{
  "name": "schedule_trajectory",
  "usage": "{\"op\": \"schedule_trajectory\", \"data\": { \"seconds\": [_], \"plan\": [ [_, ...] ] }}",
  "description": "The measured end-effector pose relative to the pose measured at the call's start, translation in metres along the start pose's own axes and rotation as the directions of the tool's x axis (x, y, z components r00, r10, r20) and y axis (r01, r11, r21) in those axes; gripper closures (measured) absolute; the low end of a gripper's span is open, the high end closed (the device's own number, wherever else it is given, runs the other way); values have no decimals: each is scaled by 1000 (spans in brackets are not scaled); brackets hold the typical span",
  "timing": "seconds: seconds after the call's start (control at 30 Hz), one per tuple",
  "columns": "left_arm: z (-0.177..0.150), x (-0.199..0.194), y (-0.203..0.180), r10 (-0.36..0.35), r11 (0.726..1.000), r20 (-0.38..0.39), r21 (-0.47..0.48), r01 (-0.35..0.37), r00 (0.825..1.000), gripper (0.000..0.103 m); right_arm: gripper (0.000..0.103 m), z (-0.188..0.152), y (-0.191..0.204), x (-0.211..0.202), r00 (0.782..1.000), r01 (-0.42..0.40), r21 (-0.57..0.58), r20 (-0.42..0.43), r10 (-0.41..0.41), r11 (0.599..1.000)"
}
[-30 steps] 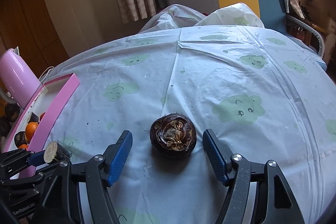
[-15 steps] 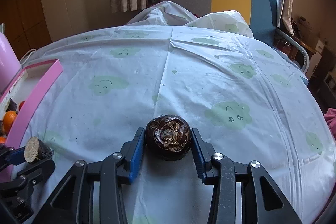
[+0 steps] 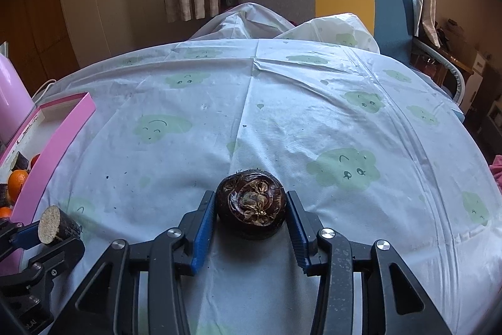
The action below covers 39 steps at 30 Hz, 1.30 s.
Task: Organize fruits
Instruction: 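Carry the slice into the tray and open the left tool while the right tool holds the dark fruit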
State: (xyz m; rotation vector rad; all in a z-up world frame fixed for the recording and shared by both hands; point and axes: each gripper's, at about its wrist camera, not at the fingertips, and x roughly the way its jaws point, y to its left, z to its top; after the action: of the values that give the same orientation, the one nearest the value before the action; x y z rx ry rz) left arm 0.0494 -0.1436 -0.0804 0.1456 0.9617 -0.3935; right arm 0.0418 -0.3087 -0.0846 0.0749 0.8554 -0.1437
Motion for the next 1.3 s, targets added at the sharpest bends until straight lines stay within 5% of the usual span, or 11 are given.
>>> {"op": "schedule_trajectory", "data": {
  "seconds": [0.37,0.83,1.1,1.3],
  "plan": [
    [-1,-9,0,16,1000,-28,19,-15,999,67,59,-2,0,-1,1000,0,-4,11,0,1000],
    [8,-93,59,64,993,131,-103,-51,989,67,58,-1,1,-1,1000,2,-6,6,-2,1000],
    [-19,-124,164,212,933,121,-321,-164,970,67,58,-1,4,-2,1000,20,-23,6,-20,1000],
    [-54,-116,209,245,891,43,-405,-207,969,67,58,-1,4,-1,1000,20,-22,6,-19,1000]
  ]
}}
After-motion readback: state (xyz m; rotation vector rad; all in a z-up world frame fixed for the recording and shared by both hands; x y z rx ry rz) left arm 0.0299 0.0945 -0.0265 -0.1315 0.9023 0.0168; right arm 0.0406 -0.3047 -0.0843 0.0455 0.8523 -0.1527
